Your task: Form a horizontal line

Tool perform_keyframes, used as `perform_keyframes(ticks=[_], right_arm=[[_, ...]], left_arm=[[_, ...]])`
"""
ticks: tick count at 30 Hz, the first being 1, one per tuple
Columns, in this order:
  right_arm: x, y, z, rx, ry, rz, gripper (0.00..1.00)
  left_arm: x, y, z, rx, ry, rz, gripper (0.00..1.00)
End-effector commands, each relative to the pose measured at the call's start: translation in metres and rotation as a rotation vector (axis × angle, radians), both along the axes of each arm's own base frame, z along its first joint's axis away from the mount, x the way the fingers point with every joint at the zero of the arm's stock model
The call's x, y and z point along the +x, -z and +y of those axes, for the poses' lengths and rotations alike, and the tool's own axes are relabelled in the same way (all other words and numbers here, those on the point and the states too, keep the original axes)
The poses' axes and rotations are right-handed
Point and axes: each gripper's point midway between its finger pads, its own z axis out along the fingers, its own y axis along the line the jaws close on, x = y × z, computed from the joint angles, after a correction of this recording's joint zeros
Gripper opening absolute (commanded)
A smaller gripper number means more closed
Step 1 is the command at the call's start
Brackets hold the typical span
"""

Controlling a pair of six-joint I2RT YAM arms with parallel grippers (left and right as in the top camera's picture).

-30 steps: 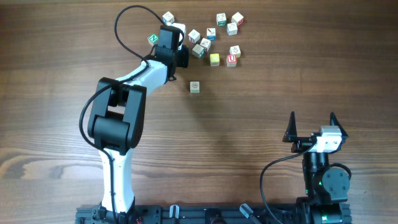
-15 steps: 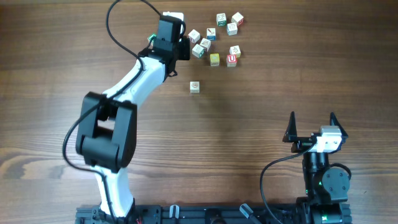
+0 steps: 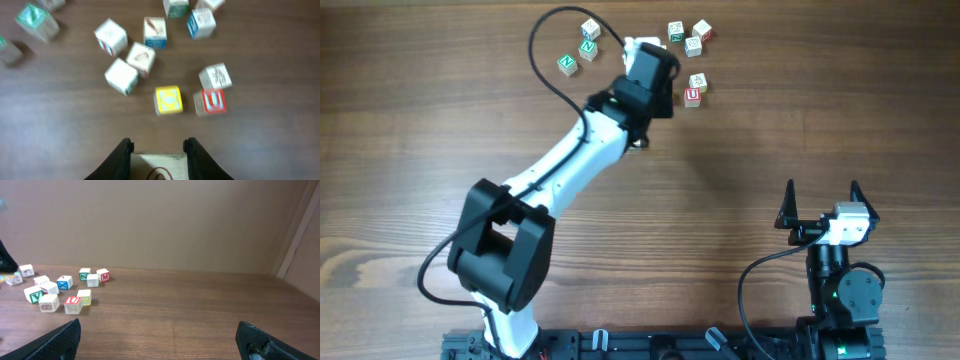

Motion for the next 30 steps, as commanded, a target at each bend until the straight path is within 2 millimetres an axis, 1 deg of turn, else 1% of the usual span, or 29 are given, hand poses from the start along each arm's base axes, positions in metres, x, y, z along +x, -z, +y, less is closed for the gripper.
perform_keyframes(ticks=[1, 5, 11, 15, 18, 22, 30], right_arm=[[0.0, 0.0, -0.003, -0.012, 0.018, 0.0, 1.0], [0.0, 0.0, -0.003, -0.012, 0.018, 0.0, 1.0], [0.0, 0.0, -0.003, -0.012, 0.018, 0.0, 1.0], [0.0, 0.0, -0.003, -0.012, 0.018, 0.0, 1.0], [0.0, 0.0, -0.003, -0.012, 0.018, 0.0, 1.0], [0.0, 0.0, -0.003, -0.012, 0.018, 0.0, 1.0], [0.0, 0.0, -0.003, -0.012, 0.018, 0.0, 1.0]], left_arm=[[-0.008, -0.009, -0.003, -0.024, -0.086, 0.001, 0.12], [-0.016, -0.002, 0.0, -0.026, -0.115, 0.039, 0.11], [-0.015, 0.008, -0.001, -0.015, -0.116, 0.053, 0.13], [-0.016, 0.031, -0.001, 0.014, -0.116, 0.09, 0.14], [-0.015, 0.054, -0.001, 0.04, -0.113, 0.118, 0.15], [-0.014, 0.073, -0.002, 0.056, -0.113, 0.14, 0.16], [-0.015, 0.086, -0.002, 0.081, -0.099, 0.158, 0.15]])
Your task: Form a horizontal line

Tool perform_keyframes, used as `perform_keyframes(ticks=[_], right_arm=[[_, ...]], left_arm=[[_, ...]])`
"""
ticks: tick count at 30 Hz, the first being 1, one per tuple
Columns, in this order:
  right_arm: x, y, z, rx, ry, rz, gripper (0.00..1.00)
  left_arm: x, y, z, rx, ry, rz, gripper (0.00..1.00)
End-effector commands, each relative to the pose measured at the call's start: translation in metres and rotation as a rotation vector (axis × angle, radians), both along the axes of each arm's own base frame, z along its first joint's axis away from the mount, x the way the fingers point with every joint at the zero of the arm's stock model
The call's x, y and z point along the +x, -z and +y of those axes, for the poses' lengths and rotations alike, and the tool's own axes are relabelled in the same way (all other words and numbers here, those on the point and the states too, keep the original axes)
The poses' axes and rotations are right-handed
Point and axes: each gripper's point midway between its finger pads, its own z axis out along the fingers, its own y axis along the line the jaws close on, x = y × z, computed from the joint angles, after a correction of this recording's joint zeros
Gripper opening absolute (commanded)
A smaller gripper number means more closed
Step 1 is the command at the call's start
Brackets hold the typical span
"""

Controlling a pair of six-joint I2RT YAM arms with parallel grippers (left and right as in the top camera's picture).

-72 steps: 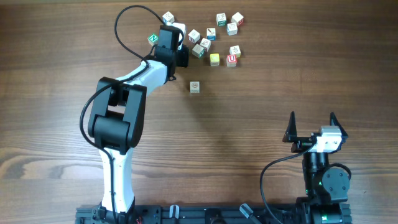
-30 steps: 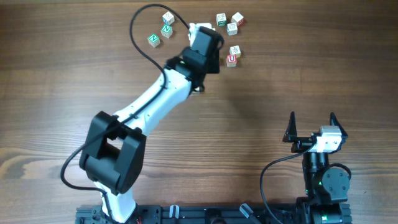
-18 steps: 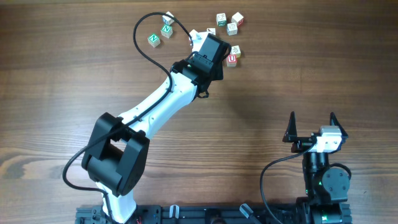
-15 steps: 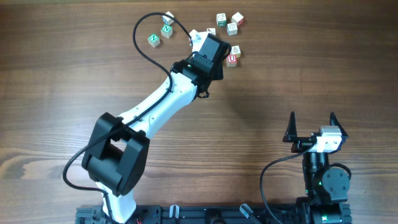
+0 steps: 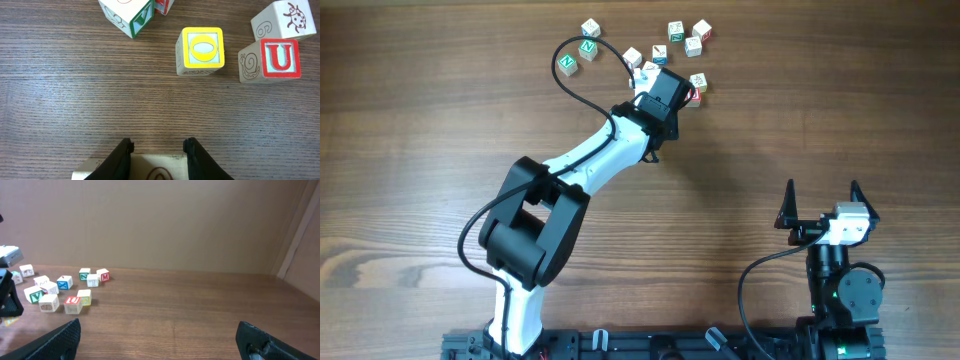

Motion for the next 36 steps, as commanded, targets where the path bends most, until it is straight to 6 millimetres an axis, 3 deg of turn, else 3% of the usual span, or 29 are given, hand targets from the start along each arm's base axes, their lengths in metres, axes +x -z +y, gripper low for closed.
perform_keyframes(ticks=[1, 6, 13, 36], right_arm=[[0.0, 0.0, -0.003, -0.012, 0.018, 0.0, 1.0], [0.0, 0.0, -0.003, -0.012, 0.018, 0.0, 1.0], [0.0, 0.0, -0.003, -0.012, 0.018, 0.0, 1.0], [0.0, 0.0, -0.003, -0.012, 0.018, 0.0, 1.0]], left_arm=[[0.002, 0.007, -0.001, 0.019, 0.004, 0.0, 0.15], [-0.003, 0.018, -0.006, 0.033, 0.022, 0.018, 0.16], [-0.008, 0.018, -0.015, 0.032, 0.042, 0.015, 0.22], [-0.011, 0.02, -0.013, 0.043, 0.043, 0.03, 0.26]])
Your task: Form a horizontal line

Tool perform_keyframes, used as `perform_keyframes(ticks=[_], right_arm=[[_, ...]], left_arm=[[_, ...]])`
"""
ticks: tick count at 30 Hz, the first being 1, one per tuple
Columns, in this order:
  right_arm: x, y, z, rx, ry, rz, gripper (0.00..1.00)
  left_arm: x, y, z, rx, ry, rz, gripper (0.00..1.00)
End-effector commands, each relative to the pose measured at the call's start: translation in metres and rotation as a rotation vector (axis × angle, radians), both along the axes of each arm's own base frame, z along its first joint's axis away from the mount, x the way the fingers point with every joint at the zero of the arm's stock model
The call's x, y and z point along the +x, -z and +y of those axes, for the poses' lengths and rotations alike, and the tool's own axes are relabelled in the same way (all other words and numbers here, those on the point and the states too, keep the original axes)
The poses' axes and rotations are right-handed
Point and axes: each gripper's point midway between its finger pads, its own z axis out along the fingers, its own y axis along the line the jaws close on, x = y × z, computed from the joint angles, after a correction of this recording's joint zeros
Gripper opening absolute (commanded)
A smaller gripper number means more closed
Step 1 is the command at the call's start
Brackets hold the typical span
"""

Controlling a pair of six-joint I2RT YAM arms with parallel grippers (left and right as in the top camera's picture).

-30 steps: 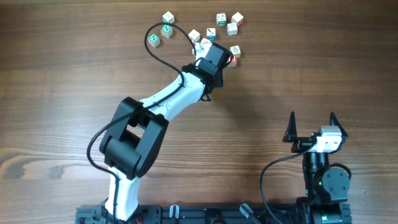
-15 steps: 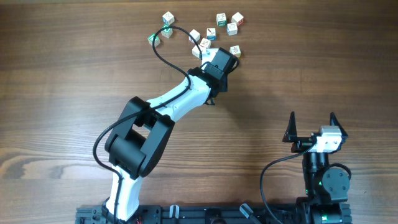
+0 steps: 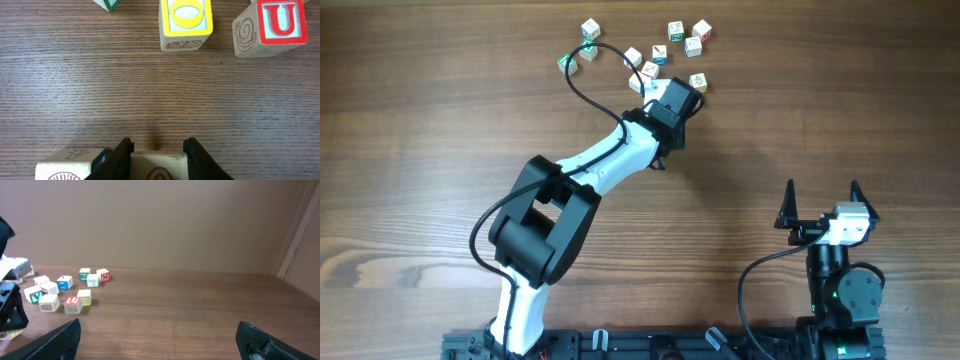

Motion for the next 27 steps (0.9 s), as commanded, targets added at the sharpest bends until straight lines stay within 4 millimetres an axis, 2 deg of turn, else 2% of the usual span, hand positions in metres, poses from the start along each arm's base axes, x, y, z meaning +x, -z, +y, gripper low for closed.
perform_keyframes(ticks=[1, 15, 22, 27], right_arm=[[0.0, 0.0, -0.003, -0.012, 0.018, 0.0, 1.0], [0.0, 0.0, -0.003, -0.012, 0.018, 0.0, 1.0], [0.0, 0.0, -0.003, -0.012, 0.018, 0.0, 1.0], [0.0, 0.0, -0.003, -0.012, 0.018, 0.0, 1.0]], left_arm=[[0.002, 0.003, 0.001, 0.017, 0.001, -0.003, 0.25], [0.0, 0.019, 0.002, 0.034, 0.001, 0.021, 0.26], [0.004, 0.017, 0.0, 0.022, 0.001, 0.004, 0.36], [0.008, 0.015, -0.003, 0.01, 0.002, -0.013, 0.39]])
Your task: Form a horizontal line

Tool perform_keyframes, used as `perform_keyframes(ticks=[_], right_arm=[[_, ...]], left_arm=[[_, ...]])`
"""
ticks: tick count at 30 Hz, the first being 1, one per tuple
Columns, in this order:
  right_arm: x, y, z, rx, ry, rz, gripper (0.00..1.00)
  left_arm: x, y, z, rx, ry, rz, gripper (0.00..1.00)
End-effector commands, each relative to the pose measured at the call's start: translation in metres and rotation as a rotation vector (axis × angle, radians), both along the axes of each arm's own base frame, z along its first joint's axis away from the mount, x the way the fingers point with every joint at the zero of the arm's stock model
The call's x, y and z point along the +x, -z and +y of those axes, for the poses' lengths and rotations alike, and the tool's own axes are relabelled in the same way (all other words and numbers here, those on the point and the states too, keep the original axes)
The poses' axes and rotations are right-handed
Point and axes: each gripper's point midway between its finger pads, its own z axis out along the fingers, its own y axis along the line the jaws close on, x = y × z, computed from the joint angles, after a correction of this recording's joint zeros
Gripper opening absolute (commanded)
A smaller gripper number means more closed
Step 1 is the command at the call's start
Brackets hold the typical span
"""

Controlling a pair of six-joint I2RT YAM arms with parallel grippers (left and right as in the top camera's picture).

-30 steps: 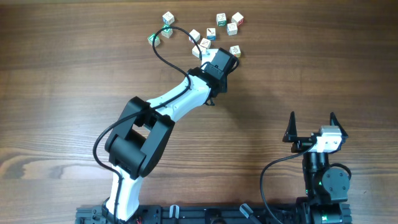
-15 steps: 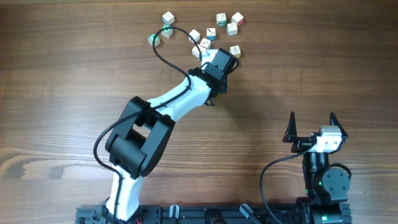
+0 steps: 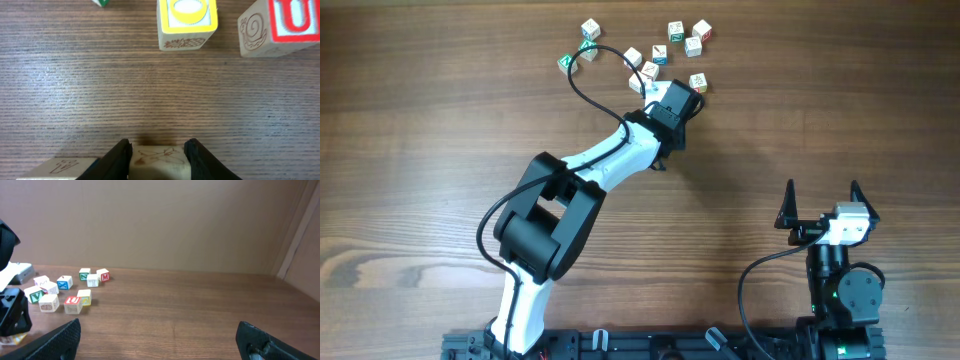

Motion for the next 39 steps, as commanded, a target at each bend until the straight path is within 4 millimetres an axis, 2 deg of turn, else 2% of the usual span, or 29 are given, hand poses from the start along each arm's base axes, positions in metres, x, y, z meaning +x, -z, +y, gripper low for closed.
perform_keyframes(ticks=[1, 11, 20, 24, 30, 34, 36, 39], right_arm=[[0.0, 0.0, -0.003, -0.012, 0.018, 0.0, 1.0], [0.0, 0.0, -0.003, -0.012, 0.018, 0.0, 1.0], [0.0, 0.0, -0.003, -0.012, 0.018, 0.0, 1.0], [0.0, 0.0, -0.003, -0.012, 0.018, 0.0, 1.0], [0.0, 0.0, -0.003, -0.011, 0.018, 0.0, 1.0], [0.0, 0.0, -0.003, -0.012, 0.018, 0.0, 1.0], [0.0, 0.0, -0.003, -0.012, 0.018, 0.0, 1.0], [0.0, 0.0, -0.003, -0.012, 0.018, -0.001, 1.0]], left_arm=[[0.004, 0.003, -0.001, 0.01, 0.001, -0.011, 0.39], [0.004, 0.0, -0.001, 0.008, 0.001, -0.014, 0.44], [0.011, -0.018, -0.006, -0.01, 0.024, -0.06, 0.48], [0.015, -0.022, -0.01, -0.013, 0.047, -0.088, 0.53], [0.024, -0.035, -0.016, -0.005, 0.084, -0.122, 0.53], [0.032, -0.048, -0.022, -0.021, 0.086, -0.149, 0.43], [0.035, -0.054, -0.025, -0.031, 0.086, -0.164, 0.35], [0.037, -0.057, -0.03, -0.059, 0.086, -0.175, 0.17]])
